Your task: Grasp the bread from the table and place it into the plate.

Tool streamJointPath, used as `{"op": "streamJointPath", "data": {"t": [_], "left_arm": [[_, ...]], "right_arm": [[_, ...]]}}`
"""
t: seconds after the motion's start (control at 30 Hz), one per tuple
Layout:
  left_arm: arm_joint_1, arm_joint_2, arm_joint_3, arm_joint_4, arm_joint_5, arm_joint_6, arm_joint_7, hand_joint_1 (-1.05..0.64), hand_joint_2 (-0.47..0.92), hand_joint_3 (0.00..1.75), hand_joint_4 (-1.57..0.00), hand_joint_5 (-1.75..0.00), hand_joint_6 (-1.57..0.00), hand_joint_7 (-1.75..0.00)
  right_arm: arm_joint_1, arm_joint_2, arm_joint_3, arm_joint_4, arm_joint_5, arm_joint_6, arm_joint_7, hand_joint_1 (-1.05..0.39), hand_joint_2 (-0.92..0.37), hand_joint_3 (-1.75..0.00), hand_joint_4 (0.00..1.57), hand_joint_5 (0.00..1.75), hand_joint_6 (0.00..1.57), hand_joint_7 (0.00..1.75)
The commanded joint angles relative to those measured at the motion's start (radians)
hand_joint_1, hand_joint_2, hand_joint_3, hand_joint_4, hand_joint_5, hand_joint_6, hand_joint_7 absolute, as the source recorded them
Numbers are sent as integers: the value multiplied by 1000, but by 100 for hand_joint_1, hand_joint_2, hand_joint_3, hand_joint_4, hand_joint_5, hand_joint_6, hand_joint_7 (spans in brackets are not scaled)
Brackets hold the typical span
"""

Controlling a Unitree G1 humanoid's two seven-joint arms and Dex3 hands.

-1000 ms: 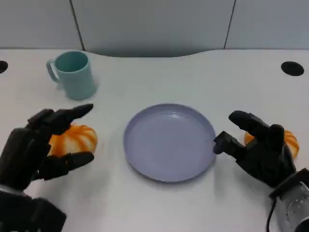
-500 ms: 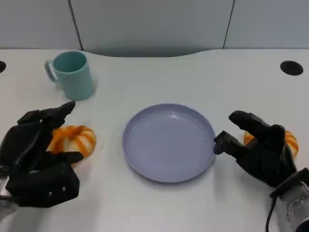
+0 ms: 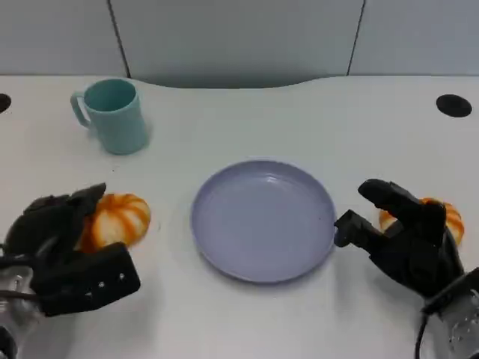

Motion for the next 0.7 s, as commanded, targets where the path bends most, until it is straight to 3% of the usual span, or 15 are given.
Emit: {"op": "streamJointPath", "data": {"t": [0.03, 0.27, 0.3, 0.37, 0.4, 0.43, 0.53, 0.6, 0.7], "left_arm": [[-6, -11, -11, 11, -22, 33, -27, -91, 91, 7, -11, -27, -22, -1], [-4, -29, -71, 20, 14, 97, 78, -63, 85, 0, -35, -33, -35, -5], [-4, -31, -81, 21, 19, 108, 97, -49, 85, 1, -45, -37, -42, -8], [-7, -34, -103, 24, 32, 132, 120, -41, 86, 1, -50, -39, -47, -9], [-9, -34, -113, 26, 37, 141, 126, -28, 89, 2, -63, -45, -62, -14], [-11, -34, -120, 27, 41, 148, 131, -23, 91, 2, -67, -47, -67, -15], [-14, -31, -128, 28, 38, 149, 138, -19, 92, 3, -71, -48, -73, -15], [-16, -27, -129, 29, 32, 146, 141, -25, 92, 8, -83, -55, -92, -24], [-26, -19, -132, 26, 31, 137, 142, -25, 92, 5, -86, -57, -99, -25]], "right_arm": [[23, -10, 6, -35, 9, -1, -22, -51, -92, -12, 77, 124, 109, 14], [31, -15, 10, -45, 12, 5, -38, -52, -92, -9, 79, 124, 110, 15], [31, -14, 10, -43, 13, 0, -36, -52, -92, -8, 80, 124, 110, 15], [30, -13, 8, -38, 14, -7, -33, -52, -92, -8, 80, 124, 110, 14], [30, -13, 8, -36, 14, -9, -34, -52, -92, -8, 80, 124, 110, 15], [30, -12, 7, -34, 14, -11, -34, -52, -92, -8, 80, 124, 110, 15], [28, -15, 9, -34, 9, -13, -46, -52, -92, -8, 80, 124, 110, 15], [25, -18, 12, -36, 3, -13, -61, -50, -92, -6, 79, 124, 112, 15], [22, -17, 11, -31, 9, -14, -56, -48, -92, -5, 77, 125, 111, 14]]}}
